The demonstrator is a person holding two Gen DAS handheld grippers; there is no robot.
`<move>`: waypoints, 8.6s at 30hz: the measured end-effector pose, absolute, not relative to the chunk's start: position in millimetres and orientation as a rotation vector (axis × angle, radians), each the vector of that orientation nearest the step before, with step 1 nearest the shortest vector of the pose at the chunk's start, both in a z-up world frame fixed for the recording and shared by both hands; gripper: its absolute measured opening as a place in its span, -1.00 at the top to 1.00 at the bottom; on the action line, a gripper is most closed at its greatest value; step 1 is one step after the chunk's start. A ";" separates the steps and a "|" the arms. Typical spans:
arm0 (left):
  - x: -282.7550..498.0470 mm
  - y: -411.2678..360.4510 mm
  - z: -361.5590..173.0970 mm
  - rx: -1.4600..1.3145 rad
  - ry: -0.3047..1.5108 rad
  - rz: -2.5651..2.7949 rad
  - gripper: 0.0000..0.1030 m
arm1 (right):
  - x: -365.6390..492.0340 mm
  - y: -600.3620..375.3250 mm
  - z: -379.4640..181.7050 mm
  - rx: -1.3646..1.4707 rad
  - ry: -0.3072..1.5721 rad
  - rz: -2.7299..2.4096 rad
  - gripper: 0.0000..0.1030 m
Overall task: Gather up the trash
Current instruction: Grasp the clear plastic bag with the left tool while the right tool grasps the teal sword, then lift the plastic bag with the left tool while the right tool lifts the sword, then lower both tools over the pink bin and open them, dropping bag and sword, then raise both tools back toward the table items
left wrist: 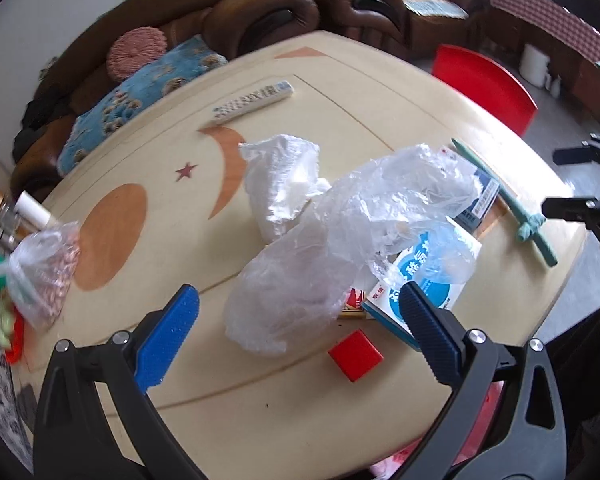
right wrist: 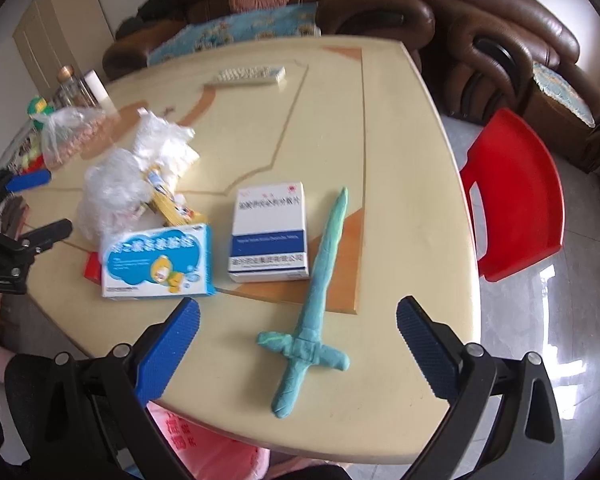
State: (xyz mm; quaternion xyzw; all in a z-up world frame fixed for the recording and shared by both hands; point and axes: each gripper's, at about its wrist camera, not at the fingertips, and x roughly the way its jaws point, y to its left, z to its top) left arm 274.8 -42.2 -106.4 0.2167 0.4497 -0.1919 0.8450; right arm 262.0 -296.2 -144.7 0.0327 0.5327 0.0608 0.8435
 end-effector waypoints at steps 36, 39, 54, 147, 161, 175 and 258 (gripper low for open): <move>322.2 -38.4 -131.2 0.406 1.101 -0.547 -0.34 | 318.0 -268.3 -196.5 -0.010 1.428 0.029 0.12; 321.5 -38.9 -129.9 0.396 1.114 -0.549 -0.24 | 319.4 -258.6 -197.7 -0.017 1.428 0.016 0.13; 320.7 -6.9 -115.5 0.268 1.156 -0.456 0.24 | 321.1 -274.2 -192.6 0.063 1.428 -0.002 0.66; 50.8 0.8 -83.9 0.180 0.994 -0.530 0.87 | 47.6 -169.8 -87.5 -0.005 1.137 0.340 0.66; 50.4 -16.1 -148.3 0.197 1.120 -0.558 0.87 | 44.5 -168.2 -154.7 0.001 1.268 0.352 0.66; 54.8 -27.5 -222.3 0.210 1.279 -0.581 0.87 | 55.4 -170.5 -224.1 0.034 1.418 0.359 0.66; 93.1 0.7 -248.0 0.129 1.338 -0.200 -0.33 | 89.4 -157.9 -301.3 0.017 1.447 0.321 0.05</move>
